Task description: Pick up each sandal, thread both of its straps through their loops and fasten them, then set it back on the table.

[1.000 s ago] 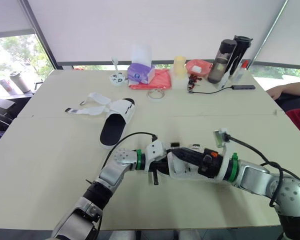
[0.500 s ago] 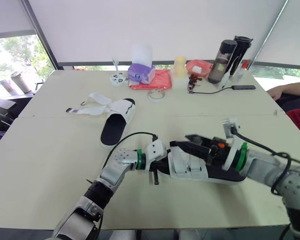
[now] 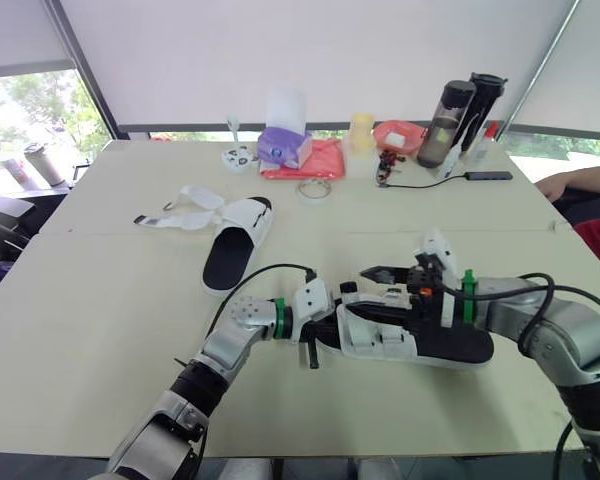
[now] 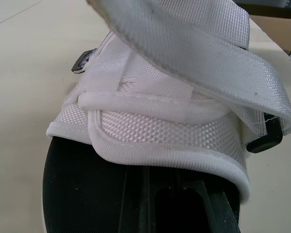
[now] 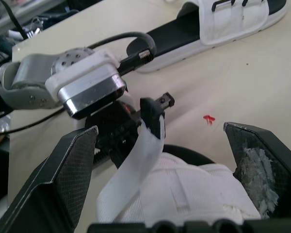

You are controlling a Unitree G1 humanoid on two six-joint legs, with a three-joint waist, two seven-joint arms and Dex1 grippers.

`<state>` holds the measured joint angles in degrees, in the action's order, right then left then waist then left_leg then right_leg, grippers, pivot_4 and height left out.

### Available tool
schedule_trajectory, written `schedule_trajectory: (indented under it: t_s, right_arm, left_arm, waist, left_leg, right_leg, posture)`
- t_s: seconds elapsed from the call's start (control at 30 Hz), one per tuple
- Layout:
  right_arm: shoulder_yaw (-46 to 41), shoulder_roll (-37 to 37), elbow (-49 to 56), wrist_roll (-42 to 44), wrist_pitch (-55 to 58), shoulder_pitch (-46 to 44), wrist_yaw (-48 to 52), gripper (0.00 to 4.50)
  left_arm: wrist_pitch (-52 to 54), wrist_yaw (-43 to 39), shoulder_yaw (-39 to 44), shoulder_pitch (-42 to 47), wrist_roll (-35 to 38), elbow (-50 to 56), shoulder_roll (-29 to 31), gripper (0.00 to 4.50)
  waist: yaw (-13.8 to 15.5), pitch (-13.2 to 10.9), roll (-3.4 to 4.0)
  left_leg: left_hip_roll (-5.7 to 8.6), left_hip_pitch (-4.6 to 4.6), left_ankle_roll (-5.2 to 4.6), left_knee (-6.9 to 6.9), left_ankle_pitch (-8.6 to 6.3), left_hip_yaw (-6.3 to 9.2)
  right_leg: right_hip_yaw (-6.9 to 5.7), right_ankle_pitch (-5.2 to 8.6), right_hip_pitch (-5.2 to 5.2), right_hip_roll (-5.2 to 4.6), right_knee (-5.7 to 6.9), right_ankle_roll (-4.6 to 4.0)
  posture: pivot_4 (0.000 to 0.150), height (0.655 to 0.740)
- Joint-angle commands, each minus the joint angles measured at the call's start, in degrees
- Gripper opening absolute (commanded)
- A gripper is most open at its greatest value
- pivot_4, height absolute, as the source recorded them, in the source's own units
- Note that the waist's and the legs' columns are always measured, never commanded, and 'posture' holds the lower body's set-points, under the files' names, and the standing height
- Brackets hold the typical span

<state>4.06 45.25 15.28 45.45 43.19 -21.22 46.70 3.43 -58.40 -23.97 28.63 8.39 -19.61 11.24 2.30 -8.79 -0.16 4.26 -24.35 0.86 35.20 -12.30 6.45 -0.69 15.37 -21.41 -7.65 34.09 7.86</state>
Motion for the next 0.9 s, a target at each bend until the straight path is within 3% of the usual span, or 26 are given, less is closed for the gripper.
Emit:
schedule_trajectory:
  t_s: [0.03, 0.13, 0.33, 0.6, 0.9]
  right_arm:
    - [-1.06, -2.43, -1.6, -0.2, 0.91, -2.97, 0.59, 4.47]
    - [-0.36, -3.19, -2.07, -1.35, 1.65, -3.52, 1.79, 3.18]
    - [-0.59, -3.92, -2.08, -1.98, 3.66, -4.0, 3.7, 0.03]
    - [-5.71, -2.37, 0.27, 1.64, 6.81, -2.34, 6.09, 0.03]
    - [-12.06, -6.61, 0.93, 5.71, 8.23, -3.14, 0.35, 0.03]
  left_arm:
    - [3.54, 3.61, -1.0, -2.24, -4.95, -7.4, 1.5, 0.0]
    - [3.47, 3.66, -0.98, -2.27, -5.04, -7.37, 1.47, 0.0]
    - [3.17, 3.86, -0.94, -2.37, -5.17, -7.49, 1.41, 0.0]
    - [2.81, 3.83, -1.05, -2.52, -5.36, -7.55, 1.62, 0.0]
    - [2.23, 3.6, -1.44, -2.39, -5.8, -8.05, 1.54, 0.0]
  waist:
    - [0.03, 0.0, 0.01]
    - [0.09, 0.0, 0.01]
    - [0.05, 0.0, 0.01]
    - [0.08, 0.0, 0.01]
    - [0.02, -0.01, 0.01]
  left_leg:
    - [0.0, 0.0, 0.0, 0.0, 0.0, 0.0]
    - [0.01, -0.01, 0.0, 0.0, 0.0, 0.01]
    - [0.02, 0.01, 0.0, 0.01, 0.0, 0.0]
    - [0.02, 0.0, 0.0, 0.01, 0.0, 0.01]
    - [0.01, -0.01, 0.0, -0.01, 0.0, 0.01]
  right_leg:
    - [0.0, 0.0, 0.0, 0.0, 0.01, 0.0]
    - [0.0, -0.02, 0.0, 0.01, 0.03, 0.0]
    - [0.0, -0.12, 0.0, 0.02, 0.04, 0.1]
    - [0.0, -0.13, 0.0, 0.02, 0.03, 0.11]
    - [0.01, -0.13, -0.04, 0.01, 0.03, 0.11]
  posture:
    - [0.15, 0.74]
    - [0.15, 0.74]
    - [0.15, 0.74]
    - [0.15, 0.74]
    - [0.15, 0.74]
